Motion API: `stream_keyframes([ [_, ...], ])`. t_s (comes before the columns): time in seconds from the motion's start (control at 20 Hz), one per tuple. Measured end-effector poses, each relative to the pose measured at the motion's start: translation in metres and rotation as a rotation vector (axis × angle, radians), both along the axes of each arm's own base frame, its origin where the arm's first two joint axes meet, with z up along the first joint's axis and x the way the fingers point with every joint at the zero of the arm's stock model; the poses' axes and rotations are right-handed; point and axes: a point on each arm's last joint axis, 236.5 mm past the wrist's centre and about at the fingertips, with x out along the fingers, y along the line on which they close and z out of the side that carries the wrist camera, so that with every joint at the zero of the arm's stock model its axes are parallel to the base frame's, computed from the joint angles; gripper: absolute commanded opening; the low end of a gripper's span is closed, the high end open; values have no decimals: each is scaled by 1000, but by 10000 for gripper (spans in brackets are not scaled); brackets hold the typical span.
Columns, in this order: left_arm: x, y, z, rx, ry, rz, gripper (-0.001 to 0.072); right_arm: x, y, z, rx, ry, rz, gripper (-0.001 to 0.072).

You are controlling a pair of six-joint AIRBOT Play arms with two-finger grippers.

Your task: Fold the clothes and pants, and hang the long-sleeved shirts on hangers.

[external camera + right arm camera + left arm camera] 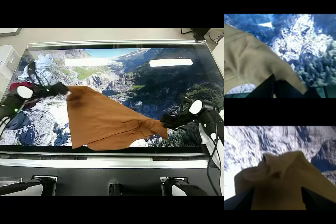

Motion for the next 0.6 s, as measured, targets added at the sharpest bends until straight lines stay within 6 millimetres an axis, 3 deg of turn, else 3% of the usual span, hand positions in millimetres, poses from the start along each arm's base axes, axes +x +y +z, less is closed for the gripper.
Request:
stream_keyframes([
  [0.1, -12, 3, -12, 5, 89, -36, 715, -1, 2, -5, 7, 9, -4, 44],
  [0.2, -34, 30, -19, 38, 218, -63, 713, -2, 2, -8, 11, 16, -5, 44],
  [0.3, -76, 66, -33, 40, 417, -63, 711, -4, 3, -9, 15, 25, -2, 44],
  [0.4, -134, 86, -50, -25, 633, -55, 675, -5, 4, -10, 17, 32, 5, 44],
  [0.45, -162, 84, -57, -79, 716, -55, 594, -6, 4, -11, 19, 35, 6, 44],
  [0.6, -227, 51, -83, -247, 844, -81, 590, -7, 5, -11, 20, 37, 10, 45],
])
